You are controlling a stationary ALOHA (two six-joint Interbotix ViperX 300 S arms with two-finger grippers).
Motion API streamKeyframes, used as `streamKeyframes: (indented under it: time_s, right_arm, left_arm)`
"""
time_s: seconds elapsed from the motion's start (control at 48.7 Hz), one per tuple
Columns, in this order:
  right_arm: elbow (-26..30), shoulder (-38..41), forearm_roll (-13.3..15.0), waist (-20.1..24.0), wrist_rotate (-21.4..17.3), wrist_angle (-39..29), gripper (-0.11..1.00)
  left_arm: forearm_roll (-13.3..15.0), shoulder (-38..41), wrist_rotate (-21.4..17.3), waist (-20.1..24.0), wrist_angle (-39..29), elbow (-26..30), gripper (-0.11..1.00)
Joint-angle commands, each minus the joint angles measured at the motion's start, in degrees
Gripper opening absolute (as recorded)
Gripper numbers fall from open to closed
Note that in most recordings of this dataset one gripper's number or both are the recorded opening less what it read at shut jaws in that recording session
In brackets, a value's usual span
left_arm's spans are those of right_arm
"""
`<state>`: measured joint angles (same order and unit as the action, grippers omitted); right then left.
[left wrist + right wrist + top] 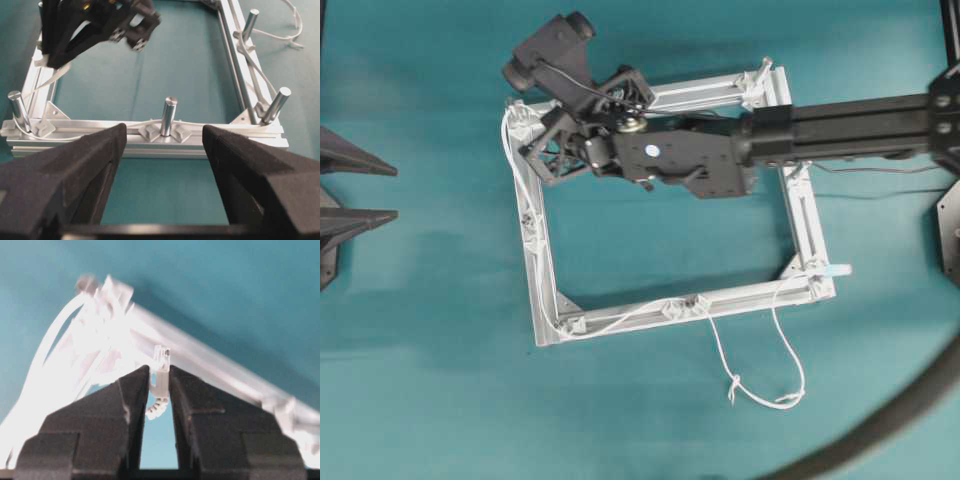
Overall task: Move the cable alternately left and right between 8 pins so it hooks onto each one.
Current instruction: 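Drag the cable rightward along the top rail past the top pins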
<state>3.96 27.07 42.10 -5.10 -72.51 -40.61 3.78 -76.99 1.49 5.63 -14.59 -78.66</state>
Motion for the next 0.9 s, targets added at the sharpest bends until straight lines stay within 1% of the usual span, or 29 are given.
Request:
streamKeyframes:
  time_s: [0.0, 0.226, 0.39, 0.719, 0.883]
  right_arm:
    - [-1.9, -4.5, -0.5, 0.5, 0.0, 1.8, 0.16]
    - [-6.9, -7.5, -1.9, 1.0, 0.1, 7.3, 0.16]
    - [-9.4, -8.8, -1.9, 1.3, 0.5, 9.8, 0.16]
    - [-11.4, -10.0, -1.9, 1.6, 1.3, 18.4, 0.16]
    - [-12.5, -10.5, -1.9, 1.8, 1.6, 20.0, 0.16]
  left_arm:
    - [-0.2, 0.4, 0.2, -0.1, 0.4, 0.5, 0.74]
    - [-0.2, 0.4, 0.3, -0.1, 0.4, 0.5, 0.74]
    - [-0.2, 0.2, 0.3, -0.1, 0.4, 0.5, 0.74]
    - [-0.2, -0.1, 0.2, -0.1, 0.4, 0.4, 0.74]
    - [-0.2, -0.1, 0.2, -0.1, 0.4, 0.5, 0.74]
